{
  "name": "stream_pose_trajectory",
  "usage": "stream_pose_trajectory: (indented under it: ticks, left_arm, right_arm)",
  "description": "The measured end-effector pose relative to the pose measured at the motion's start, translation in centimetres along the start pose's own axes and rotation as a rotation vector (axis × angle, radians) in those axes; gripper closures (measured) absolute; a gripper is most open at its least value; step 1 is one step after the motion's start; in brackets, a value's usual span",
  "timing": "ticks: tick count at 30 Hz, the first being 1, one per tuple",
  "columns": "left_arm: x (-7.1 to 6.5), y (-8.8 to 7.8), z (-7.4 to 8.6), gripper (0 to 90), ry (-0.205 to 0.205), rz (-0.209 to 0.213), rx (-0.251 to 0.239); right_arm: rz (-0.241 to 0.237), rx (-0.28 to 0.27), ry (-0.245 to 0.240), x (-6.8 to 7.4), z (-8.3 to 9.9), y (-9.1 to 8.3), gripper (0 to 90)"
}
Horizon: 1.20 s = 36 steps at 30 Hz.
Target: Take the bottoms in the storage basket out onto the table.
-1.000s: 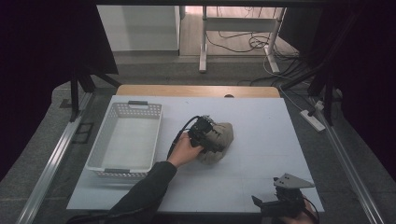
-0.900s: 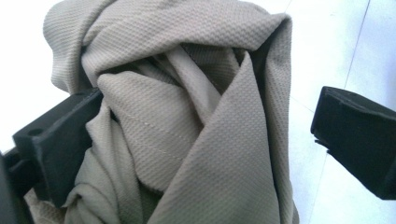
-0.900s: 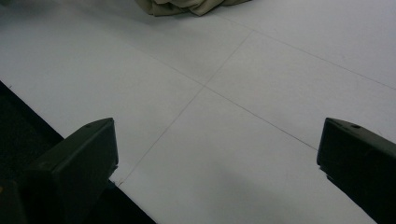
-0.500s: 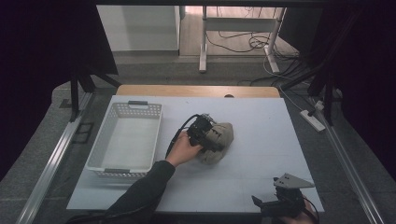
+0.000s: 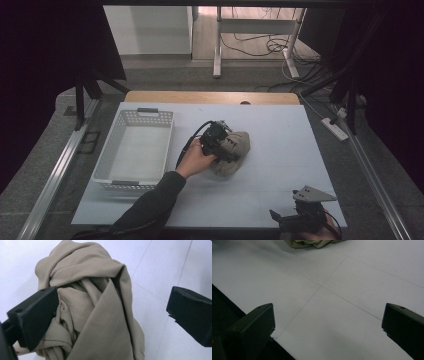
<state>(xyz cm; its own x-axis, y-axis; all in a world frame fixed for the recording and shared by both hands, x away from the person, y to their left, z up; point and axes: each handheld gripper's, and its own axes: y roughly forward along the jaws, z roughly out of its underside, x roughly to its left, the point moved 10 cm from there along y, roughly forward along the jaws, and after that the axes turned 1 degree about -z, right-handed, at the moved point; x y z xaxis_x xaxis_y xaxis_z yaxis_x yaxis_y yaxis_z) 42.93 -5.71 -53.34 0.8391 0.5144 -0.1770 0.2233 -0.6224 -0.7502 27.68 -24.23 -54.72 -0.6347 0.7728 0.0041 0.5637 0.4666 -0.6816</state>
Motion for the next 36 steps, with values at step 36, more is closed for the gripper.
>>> stream_pose_trajectory:
  ticks: [36]
  left_arm:
    - [0.2,-3.4,0.1,0.0,0.011,0.006,-0.048]
  right_arm:
    - [0.004,0.002,-0.005,0.0,0.0,0.0,0.0]
